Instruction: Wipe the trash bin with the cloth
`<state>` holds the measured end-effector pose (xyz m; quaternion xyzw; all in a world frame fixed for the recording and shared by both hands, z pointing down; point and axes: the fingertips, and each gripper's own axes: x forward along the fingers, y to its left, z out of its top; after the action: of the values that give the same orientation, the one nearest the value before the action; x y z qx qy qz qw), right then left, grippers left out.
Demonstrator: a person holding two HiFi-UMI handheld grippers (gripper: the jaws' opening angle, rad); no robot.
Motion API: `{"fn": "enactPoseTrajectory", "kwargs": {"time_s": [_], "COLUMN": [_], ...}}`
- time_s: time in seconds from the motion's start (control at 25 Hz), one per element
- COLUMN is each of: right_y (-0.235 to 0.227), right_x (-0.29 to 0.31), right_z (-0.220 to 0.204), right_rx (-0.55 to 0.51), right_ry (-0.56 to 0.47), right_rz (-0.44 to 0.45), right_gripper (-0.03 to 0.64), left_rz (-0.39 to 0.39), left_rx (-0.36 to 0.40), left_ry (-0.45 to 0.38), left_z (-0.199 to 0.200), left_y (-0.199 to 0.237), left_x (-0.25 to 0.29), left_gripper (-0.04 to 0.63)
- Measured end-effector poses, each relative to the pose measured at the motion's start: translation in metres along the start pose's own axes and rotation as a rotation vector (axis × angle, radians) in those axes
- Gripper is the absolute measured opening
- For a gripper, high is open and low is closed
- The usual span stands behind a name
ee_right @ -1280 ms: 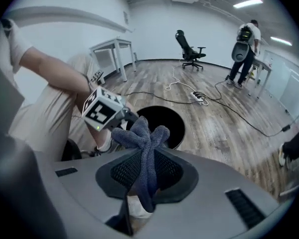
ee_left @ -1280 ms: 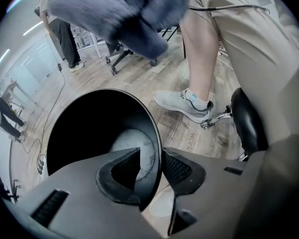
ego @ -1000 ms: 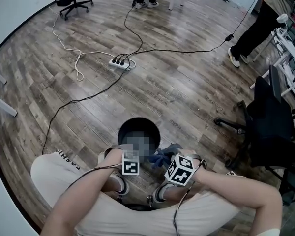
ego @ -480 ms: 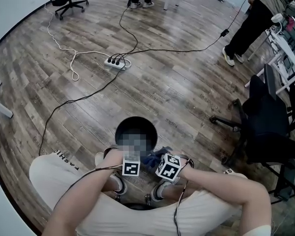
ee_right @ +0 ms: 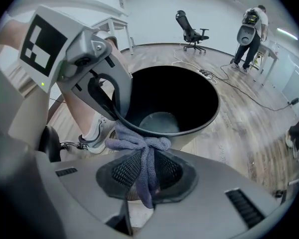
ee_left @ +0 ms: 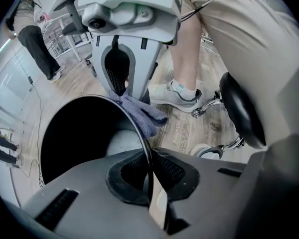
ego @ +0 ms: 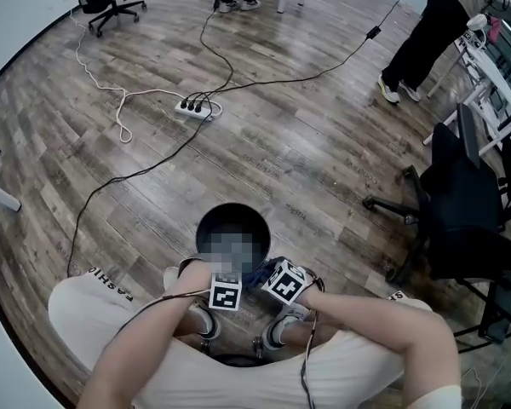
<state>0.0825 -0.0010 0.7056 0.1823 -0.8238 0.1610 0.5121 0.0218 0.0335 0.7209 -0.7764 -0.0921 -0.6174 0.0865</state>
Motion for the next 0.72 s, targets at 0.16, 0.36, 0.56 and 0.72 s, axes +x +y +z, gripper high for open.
{"fn": "enactPoseTrajectory", "kwargs": {"time_s": [0.16,0.36,0.56,0.72], "right_y": [-0.010,-0.019,-0.025,-0.037], "right_x": [0.025,0.054,0.092,0.122], "right_z": [-0.012,-0.030,-0.045,-0.063], "right_rx": [0.099,0.174,0.160,0.170], "right_ry": [-0.042,-0.054,-0.056,-0.063], "right_rz": [0.002,-0.036,-0.025,-0.049], "right_gripper": [0.077,0.077,0.077,0.077], "left_rz": [-0.004,0.000,-0.005,0.005], "left_rx": [0.006,0.010,0.013,0.024], "left_ry": [-0.007,-0.010,-0.014,-0.028], "left_z": [0.001,0.002,0.002,0.002], "left_y": [0.001,0.001,0.002,0.001], "left_x": [0.000,0.001,0.000,-0.001], "left_gripper": [0.029,0.029,0.029,0.029]}}
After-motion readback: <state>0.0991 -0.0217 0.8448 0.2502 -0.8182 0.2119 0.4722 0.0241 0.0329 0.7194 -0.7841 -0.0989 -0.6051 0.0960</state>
